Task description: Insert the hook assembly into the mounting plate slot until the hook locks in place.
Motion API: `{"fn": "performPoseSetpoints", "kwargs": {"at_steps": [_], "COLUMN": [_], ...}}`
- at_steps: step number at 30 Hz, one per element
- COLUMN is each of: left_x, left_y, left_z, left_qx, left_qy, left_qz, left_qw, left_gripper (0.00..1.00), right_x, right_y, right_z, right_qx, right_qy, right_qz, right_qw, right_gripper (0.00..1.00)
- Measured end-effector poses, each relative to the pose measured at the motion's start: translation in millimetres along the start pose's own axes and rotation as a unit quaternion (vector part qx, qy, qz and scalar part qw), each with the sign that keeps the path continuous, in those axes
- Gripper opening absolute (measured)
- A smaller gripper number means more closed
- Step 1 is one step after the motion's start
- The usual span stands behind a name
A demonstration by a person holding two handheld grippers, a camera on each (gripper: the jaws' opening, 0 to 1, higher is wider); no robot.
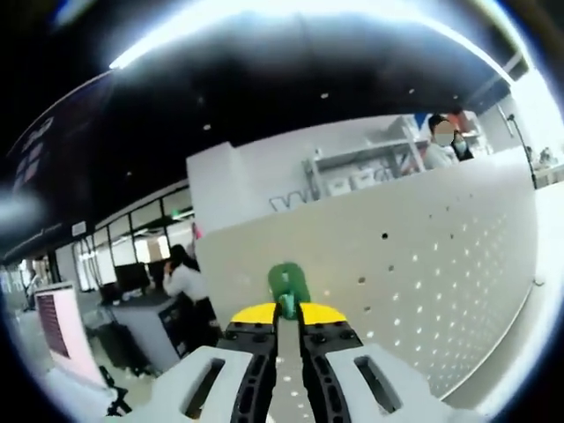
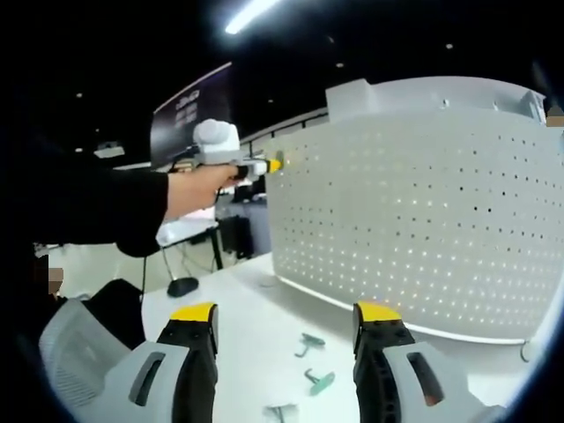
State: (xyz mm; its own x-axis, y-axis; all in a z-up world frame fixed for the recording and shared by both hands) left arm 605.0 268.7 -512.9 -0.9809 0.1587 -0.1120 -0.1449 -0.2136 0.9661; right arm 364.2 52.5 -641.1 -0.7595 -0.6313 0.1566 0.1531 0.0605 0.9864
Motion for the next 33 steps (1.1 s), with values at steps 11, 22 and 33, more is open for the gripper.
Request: {"fn": "performPoseSetpoints", "kwargs": {"at_steps": [11, 22, 33], "left_x": [16.2, 36.5, 61.5], "left_y": [5.6, 19.0, 19.6], "left_z": [-12.6, -26.4, -36.6], "left_qx": [-0.002, 0.023, 0.046], "left_qy": [-0.018, -0.047, -0.070], "left_qz": [-0.010, -0.020, -0.011], "left_qw": [0.9998, 0.9984, 0.9964], "left_gripper": [0.36, 0.54, 0.63], "right_x": [-0.5, -0.7, -0.6], "right_y": [1.0, 1.4, 2.2], "right_z": [3.4, 6.2, 9.4], "right_qx": [0.002, 0.004, 0.006], "right_qy": [0.005, 0.009, 0.014], "right_qz": [-0.002, -0.002, -0.003], "right_qw": [1.0000, 0.9999, 0.9999], "right_gripper": [0.63, 0.63, 0.63]}}
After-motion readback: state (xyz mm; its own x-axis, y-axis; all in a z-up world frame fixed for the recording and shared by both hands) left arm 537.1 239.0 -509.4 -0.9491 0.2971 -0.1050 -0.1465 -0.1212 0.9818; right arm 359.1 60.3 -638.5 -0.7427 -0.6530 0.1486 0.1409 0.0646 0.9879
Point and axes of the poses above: the point that each gripper's makers call its tool centre point, and the gripper's own axes: x roughly backward along the fingers, z roughly to its left, y roughly out of its top, the point moved 2 cm from there along x, roughly backward along the fingers, and after that the axes turned 1 degree about -z, right-handed, at the moved point
